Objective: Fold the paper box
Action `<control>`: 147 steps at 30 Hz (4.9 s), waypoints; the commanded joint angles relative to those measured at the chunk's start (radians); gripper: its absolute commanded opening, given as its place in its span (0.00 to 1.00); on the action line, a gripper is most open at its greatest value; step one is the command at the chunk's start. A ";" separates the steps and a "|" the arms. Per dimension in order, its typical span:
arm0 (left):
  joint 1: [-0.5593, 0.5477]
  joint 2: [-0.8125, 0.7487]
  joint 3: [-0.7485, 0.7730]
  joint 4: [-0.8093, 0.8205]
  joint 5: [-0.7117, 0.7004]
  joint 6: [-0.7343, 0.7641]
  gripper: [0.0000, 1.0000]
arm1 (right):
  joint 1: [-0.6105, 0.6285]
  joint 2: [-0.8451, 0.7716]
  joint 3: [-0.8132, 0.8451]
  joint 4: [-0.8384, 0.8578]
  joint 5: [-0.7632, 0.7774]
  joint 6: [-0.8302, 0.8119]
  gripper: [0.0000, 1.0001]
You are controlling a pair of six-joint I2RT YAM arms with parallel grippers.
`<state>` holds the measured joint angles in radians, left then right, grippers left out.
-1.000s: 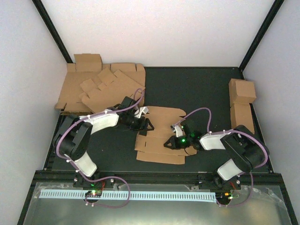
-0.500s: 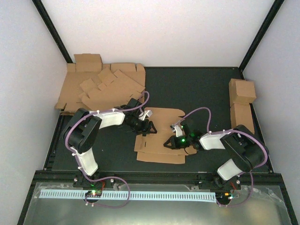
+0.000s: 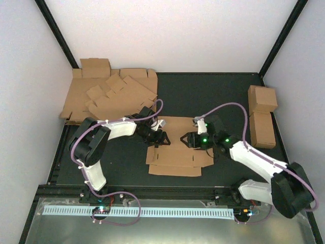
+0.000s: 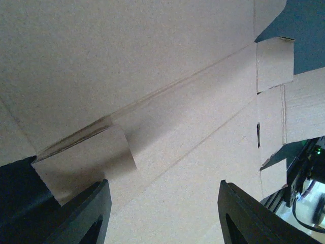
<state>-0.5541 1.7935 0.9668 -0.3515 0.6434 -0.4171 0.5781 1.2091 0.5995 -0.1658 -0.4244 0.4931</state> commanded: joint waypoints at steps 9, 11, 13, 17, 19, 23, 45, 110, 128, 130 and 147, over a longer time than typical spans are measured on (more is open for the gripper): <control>-0.005 0.004 0.011 -0.020 -0.061 0.018 0.61 | -0.239 0.040 -0.028 -0.115 0.039 -0.024 0.69; -0.005 0.001 0.008 -0.017 -0.059 0.016 0.61 | -0.240 0.067 -0.037 -0.096 0.030 -0.018 0.69; -0.006 0.000 0.005 -0.014 -0.058 0.013 0.61 | -0.239 0.087 -0.052 -0.072 0.020 -0.010 0.69; -0.009 -0.005 0.000 -0.008 -0.058 0.008 0.61 | -0.239 0.121 -0.078 -0.030 -0.028 0.007 0.70; -0.011 -0.005 0.000 -0.007 -0.056 0.006 0.61 | -0.239 0.130 -0.090 0.000 -0.065 0.018 0.69; -0.013 -0.003 0.001 -0.007 -0.056 0.003 0.61 | -0.239 0.136 -0.104 0.057 -0.181 0.036 0.66; -0.027 -0.028 0.024 -0.020 -0.050 -0.005 0.62 | -0.239 0.348 -0.073 0.149 -0.284 0.005 0.48; -0.644 -0.337 -0.322 0.135 -0.257 -0.519 0.84 | -0.216 0.953 0.840 -0.212 -0.017 -0.251 0.80; -0.488 -0.609 -0.509 0.087 -0.436 -0.527 0.84 | -0.216 0.436 0.159 -0.152 0.045 -0.152 0.76; -0.464 -0.643 -0.525 0.073 -0.454 -0.520 0.84 | -0.215 0.368 0.090 -0.141 0.051 -0.116 0.77; -0.312 -0.446 -0.458 0.171 -0.476 -0.350 0.84 | -0.217 0.078 0.017 -0.200 0.216 -0.092 0.84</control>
<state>-0.8757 1.2465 0.4717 -0.2111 0.2081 -0.8360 0.3588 1.2861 0.5900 -0.3290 -0.2771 0.4103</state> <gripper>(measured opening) 0.843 0.830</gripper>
